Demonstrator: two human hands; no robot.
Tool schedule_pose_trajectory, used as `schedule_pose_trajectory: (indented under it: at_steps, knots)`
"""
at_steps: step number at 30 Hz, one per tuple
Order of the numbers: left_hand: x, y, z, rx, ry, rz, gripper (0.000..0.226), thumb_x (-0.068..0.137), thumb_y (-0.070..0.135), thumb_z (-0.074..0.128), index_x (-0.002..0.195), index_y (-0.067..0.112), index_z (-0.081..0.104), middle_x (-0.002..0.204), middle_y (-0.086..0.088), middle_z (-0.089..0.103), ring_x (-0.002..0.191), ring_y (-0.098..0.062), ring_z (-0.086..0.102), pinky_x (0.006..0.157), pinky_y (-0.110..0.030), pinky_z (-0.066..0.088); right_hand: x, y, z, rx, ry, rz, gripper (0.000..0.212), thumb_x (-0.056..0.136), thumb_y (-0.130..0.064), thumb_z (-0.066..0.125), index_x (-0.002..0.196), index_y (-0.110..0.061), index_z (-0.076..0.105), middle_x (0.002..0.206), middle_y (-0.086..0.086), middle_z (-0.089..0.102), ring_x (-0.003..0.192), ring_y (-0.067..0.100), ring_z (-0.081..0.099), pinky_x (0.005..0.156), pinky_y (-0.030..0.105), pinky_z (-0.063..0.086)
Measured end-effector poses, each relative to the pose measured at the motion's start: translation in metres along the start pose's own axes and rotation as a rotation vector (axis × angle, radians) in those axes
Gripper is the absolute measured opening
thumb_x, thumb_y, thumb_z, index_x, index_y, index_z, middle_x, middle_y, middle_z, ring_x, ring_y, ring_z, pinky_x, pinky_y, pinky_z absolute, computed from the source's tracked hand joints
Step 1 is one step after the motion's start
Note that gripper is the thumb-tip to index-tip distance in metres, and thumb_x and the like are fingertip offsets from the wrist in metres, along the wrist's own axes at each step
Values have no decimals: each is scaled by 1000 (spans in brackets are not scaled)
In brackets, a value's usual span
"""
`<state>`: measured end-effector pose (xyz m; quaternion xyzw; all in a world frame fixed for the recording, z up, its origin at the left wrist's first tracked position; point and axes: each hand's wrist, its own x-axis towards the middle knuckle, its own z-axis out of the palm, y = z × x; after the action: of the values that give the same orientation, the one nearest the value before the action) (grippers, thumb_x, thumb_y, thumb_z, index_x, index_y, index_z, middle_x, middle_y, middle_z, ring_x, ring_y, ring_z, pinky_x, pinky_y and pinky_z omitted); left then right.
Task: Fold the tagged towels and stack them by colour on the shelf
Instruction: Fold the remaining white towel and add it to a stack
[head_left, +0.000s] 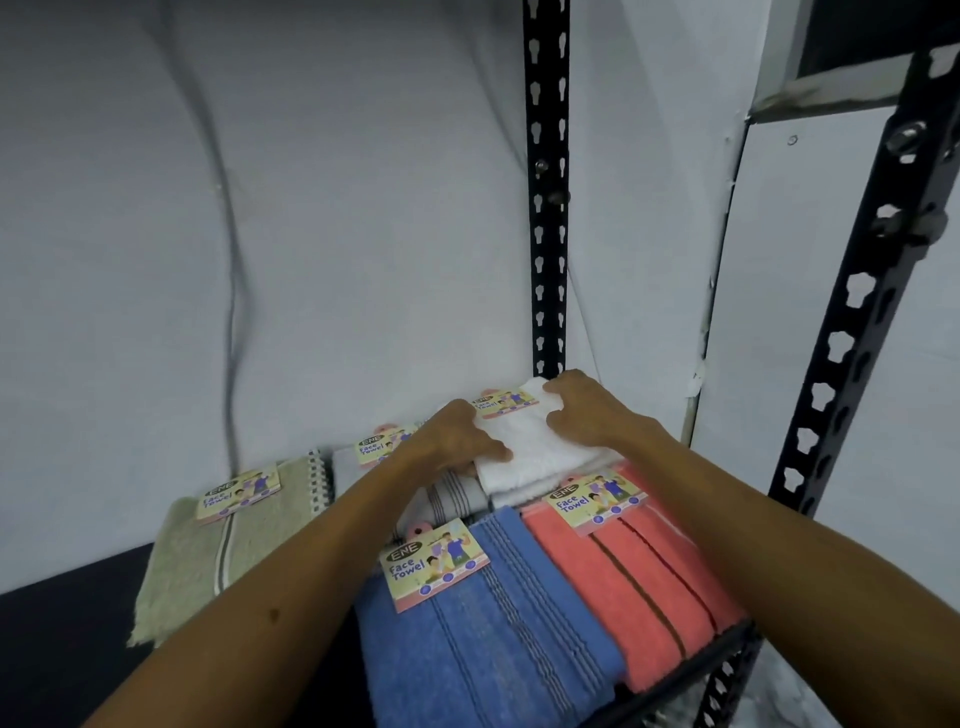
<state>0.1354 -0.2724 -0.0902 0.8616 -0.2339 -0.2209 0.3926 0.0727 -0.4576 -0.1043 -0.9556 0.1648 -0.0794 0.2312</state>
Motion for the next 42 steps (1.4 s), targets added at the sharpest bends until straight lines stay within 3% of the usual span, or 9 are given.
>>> schedule_pose_trajectory:
  at_steps: [4,7,9,12,17,20,22,26,42]
  knots:
    - [-2,13,-11,277,-4,59,58,81,20,79,127,5,47,118,-9,52,102,-30,66,89,-42,57,8,4,1,-93,-34,27,43,95,-18,48,137,-10,51,138,10,47,130,32,43,106,40,38]
    - [-2,14,-18,636,341,236,43,89,31,66,126,12,56,124,-10,57,111,-29,58,89,-33,48,13,1,2,-143,85,29,46,100,-31,40,144,-18,42,147,8,36,135,36,30,106,50,34]
    - [4,5,-22,596,452,264,38,91,36,61,125,19,60,123,-7,62,112,-28,58,90,-33,45,13,-5,6,-125,173,-48,50,102,-38,37,148,-21,36,157,9,26,141,35,22,108,52,31]
    - [9,-20,-24,528,381,193,34,92,41,58,121,22,62,123,-5,63,110,-26,60,92,-35,48,10,-18,17,-187,42,-200,58,99,-59,31,152,-37,24,164,6,11,149,33,4,117,58,15]
    - [4,-61,-24,478,372,255,34,98,38,51,121,16,61,108,-4,69,101,-27,62,85,-38,49,10,-24,42,-394,-167,-197,63,87,-81,20,146,-61,9,164,1,-11,147,37,-19,114,64,-10]
    - [1,-75,-18,581,302,261,55,100,47,42,148,20,37,138,-5,56,131,-25,47,108,-44,35,6,-19,49,-443,-158,-191,62,86,-82,19,145,-63,8,164,0,-11,147,37,-18,114,64,-10]
    - [-1,-81,-12,681,283,198,62,102,54,28,154,21,23,160,-1,27,148,-19,21,119,-52,13,3,-17,50,-447,-150,-186,63,86,-81,19,145,-62,7,164,-1,-11,148,36,-16,114,63,-10]
    - [1,-86,-7,770,240,107,70,100,60,14,157,22,3,166,-1,-3,152,-25,-6,120,-53,-3,4,-18,51,-460,-160,-171,63,85,-82,20,144,-63,5,164,-2,-11,148,35,-15,115,62,-9]
    - [3,-84,-7,773,228,90,70,98,62,18,157,26,9,165,-1,4,152,-26,0,119,-56,0,6,-25,50,-542,-198,-145,62,89,-78,17,146,-60,2,164,-1,-14,148,37,-17,114,65,-8]
